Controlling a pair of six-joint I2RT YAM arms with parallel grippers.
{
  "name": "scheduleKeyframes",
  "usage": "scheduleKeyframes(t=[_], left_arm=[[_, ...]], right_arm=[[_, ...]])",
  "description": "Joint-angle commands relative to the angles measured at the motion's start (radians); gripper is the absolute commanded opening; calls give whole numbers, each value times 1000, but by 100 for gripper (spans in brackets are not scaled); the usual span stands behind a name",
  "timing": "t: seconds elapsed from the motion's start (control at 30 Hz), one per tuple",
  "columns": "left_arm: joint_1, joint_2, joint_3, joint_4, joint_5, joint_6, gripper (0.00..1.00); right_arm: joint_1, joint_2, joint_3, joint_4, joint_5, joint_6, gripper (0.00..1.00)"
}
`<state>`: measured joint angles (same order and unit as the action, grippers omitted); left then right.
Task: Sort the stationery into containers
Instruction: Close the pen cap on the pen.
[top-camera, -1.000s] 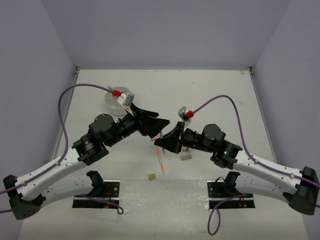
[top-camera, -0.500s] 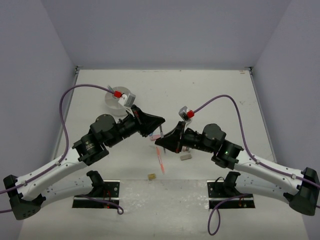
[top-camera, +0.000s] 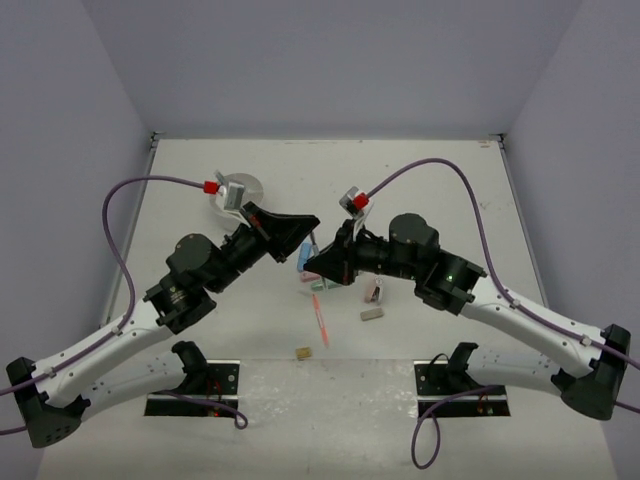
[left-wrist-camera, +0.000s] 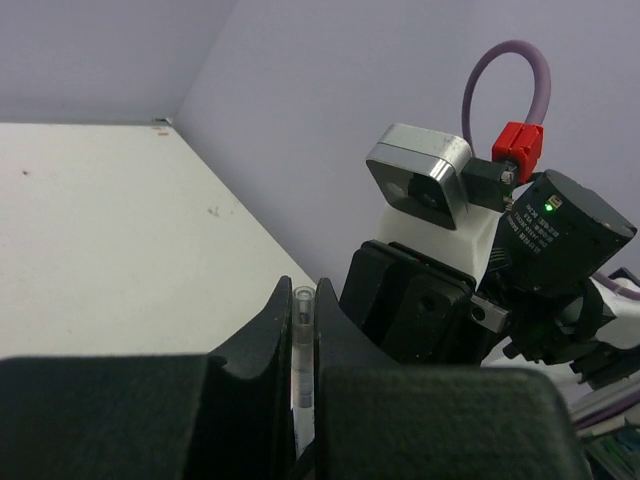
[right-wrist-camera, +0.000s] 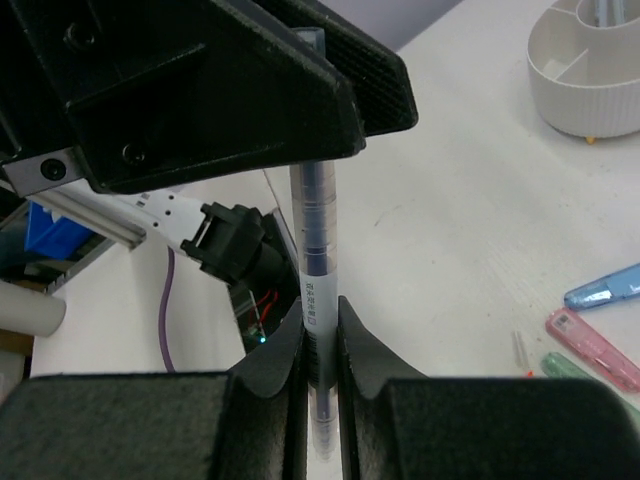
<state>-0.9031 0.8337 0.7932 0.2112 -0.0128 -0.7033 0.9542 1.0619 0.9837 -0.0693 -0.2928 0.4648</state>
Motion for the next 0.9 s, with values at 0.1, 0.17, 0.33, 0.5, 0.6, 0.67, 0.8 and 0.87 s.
scheduleKeyframes(t=[0.1, 0.17, 0.33, 0.5, 0.6, 0.67, 0.8, 0.87], left_arm=[[-66, 59, -124, -152, 228, -86, 0], [-84, 56, -133, -155, 223, -87, 0], [-88, 20, -119, -237, 152, -70, 0], [-88, 26, 38, -416, 13, 4, 0], [-88, 33, 118, -487, -85, 47, 0], [-88, 35, 148, -503, -130, 65, 15], [-88, 44, 194, -504, -151, 85, 55], [-88, 49, 213, -494, -147, 90, 68]], right_arm=[[-128, 131, 353, 79, 99, -67, 0], [-144, 159, 412, 72, 99, -74, 0], [-172, 188, 383, 88, 62, -75, 0], [-169, 149, 143, 254, -64, -66, 0], [-152, 107, -11, 352, -111, -44, 0], [-138, 70, -77, 372, -120, -42, 0], [-70, 22, -108, 361, -105, -53, 0], [-39, 8, -107, 330, -77, -70, 0]])
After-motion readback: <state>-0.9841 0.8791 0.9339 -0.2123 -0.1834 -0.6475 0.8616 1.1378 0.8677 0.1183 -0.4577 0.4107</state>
